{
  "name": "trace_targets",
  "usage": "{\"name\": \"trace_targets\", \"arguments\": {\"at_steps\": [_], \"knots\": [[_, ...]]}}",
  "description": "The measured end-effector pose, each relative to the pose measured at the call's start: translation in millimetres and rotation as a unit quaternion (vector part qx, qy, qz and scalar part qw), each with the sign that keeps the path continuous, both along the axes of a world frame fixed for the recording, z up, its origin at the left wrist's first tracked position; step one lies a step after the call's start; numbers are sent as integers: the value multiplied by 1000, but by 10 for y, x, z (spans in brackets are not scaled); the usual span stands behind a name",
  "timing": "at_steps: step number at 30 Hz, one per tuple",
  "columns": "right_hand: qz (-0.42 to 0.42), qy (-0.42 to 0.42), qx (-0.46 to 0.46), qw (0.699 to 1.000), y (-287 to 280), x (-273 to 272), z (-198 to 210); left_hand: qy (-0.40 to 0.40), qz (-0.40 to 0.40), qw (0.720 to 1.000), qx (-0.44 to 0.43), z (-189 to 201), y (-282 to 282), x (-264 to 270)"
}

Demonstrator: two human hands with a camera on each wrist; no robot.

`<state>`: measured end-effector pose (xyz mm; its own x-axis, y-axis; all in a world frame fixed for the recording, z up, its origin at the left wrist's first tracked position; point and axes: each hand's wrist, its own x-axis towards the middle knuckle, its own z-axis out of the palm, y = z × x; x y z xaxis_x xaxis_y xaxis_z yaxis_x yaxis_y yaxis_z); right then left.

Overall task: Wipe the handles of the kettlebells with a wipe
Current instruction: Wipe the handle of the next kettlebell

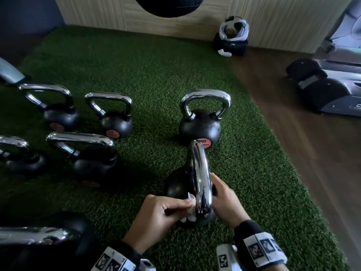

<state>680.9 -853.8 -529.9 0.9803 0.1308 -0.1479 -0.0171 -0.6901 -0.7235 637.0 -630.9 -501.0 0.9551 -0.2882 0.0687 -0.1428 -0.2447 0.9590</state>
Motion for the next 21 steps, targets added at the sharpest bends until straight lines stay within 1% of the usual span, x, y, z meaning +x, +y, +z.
{"name": "trace_targets", "arguments": {"at_steps": [1, 2, 3, 4, 5, 7, 9, 11, 13, 15, 17, 19, 21], "knots": [[-16, -18, -7, 1000, -51, 9, 133, 17, 22, 1000, -6, 2, 15, 40], [-26, -66, -26, 997, -107, 0, 255, 31, 55, 998, -16, 28, 26, 71], [-56, -115, -28, 991, -140, -13, 399, 48, 85, 995, -33, 85, 28, 104], [-95, -160, -6, 983, -137, -35, 535, 54, 111, 990, -67, 144, 27, 141], [-117, -190, 24, 975, -106, -59, 692, 52, 130, 985, -100, 211, 21, 179], [-105, -219, 91, 966, -17, -98, 966, 50, 156, 971, -172, 342, -9, 260], [-51, -206, 136, 968, 99, -128, 1195, 66, 160, 956, -236, 443, -39, 327], [-6, -189, 160, 969, 193, -134, 1295, 83, 143, 950, -264, 569, -92, 371], [-8, -167, 187, 968, 237, -110, 1302, 83, 126, 953, -264, 676, -143, 392], [-12, -160, 205, 965, 241, -96, 1292, 100, 137, 951, -258, 751, -186, 399], [-10, -171, 209, 963, 244, -109, 1270, 104, 151, 948, -258, 769, -224, 388], [-16, -184, 217, 958, 265, -130, 1241, 101, 165, 941, -278, 807, -267, 350], [-32, -183, 240, 953, 265, -127, 1198, 106, 162, 926, -323, 839, -291, 307]]}}
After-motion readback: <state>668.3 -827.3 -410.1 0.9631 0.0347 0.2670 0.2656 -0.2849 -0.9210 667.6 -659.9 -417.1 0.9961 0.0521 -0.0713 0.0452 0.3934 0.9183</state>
